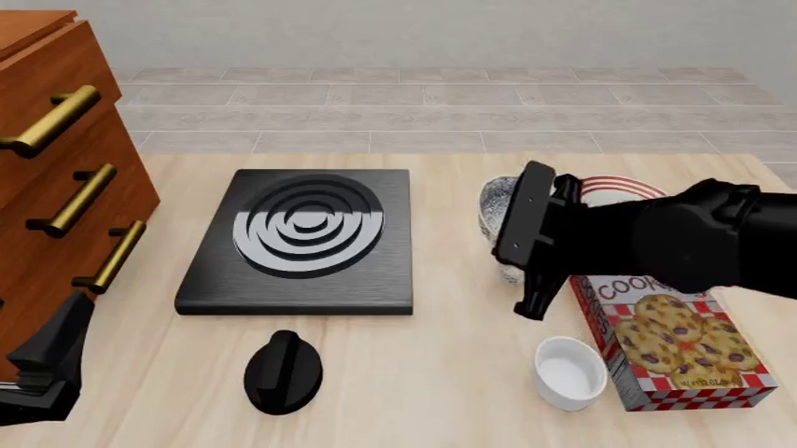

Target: Pick the akita bowl from table center and place it on the plate.

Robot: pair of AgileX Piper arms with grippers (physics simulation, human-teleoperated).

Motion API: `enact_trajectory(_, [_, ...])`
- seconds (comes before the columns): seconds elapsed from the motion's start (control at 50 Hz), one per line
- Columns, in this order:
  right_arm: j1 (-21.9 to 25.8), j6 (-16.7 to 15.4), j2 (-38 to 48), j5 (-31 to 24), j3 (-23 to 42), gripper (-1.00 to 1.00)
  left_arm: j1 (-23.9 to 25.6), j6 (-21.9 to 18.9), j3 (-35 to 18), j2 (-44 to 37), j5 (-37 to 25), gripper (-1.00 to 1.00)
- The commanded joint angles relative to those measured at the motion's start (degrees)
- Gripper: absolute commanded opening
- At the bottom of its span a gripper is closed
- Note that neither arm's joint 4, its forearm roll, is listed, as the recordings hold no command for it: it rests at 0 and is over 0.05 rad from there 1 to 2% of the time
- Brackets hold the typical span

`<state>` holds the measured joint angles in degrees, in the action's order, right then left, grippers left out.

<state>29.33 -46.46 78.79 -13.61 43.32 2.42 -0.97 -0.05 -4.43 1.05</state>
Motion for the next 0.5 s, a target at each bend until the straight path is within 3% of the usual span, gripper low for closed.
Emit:
enact_trajectory(0.02, [-5.07,0.22,-1.12,0.29,2.27,-1.0,0.11,-0.14,0.0,0.31,-0.36,1.0])
enact_trajectory(0.22, [-9.19,-0.82,0.96,3.32,1.43,-1.0,0.27,-0.18,0.01,0.11,-0.3,1.0])
enact_trajectory(0.28, [-12.5,-4.19,2.48,6.01,-0.04,-1.0,0.17,-0.14,0.01,0.24,-0.43,1.0])
enact_trajectory(0.3, [-11.62,-3.04,2.64,5.65,0.14,-1.0,0.16,-0.11,0.01,0.18,-0.41,1.0])
enact_trajectory(0.5, [-16.67,-3.33,5.38,5.56,3.21,-1.0,0.32,-0.07,0.01,0.26,-0.49,1.0])
